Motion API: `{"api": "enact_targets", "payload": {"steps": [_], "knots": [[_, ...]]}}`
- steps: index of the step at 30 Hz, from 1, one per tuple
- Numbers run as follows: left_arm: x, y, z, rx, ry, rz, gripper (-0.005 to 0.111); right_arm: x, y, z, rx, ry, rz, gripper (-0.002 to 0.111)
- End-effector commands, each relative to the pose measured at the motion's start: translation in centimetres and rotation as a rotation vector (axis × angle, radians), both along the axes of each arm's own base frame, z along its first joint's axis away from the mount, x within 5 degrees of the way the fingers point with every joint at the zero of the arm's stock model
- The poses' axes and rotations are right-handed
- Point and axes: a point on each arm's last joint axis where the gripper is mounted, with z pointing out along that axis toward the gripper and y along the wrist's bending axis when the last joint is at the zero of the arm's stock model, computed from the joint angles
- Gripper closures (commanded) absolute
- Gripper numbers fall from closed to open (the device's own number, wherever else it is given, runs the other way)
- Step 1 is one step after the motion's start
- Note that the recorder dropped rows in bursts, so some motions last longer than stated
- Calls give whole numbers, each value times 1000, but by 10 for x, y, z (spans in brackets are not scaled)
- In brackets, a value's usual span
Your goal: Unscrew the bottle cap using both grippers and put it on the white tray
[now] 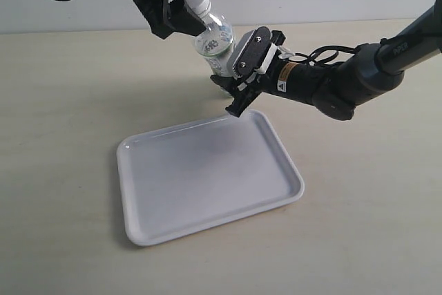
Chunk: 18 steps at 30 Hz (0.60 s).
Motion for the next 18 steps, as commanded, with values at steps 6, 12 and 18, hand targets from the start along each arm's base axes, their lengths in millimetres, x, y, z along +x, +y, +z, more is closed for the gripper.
{"api": "enact_targets", "payload": {"steps": [6,12,18], "knots": [[1,-2,9,-32,-38,17,41,2,-2,5,20,-19,-9,108],[2,-3,10,-44,-46,28,41,2,-2,5,20,-19,-9,108],[2,-3,10,-44,-46,28,76,2,-2,5,20,-19,-9,108]]}}
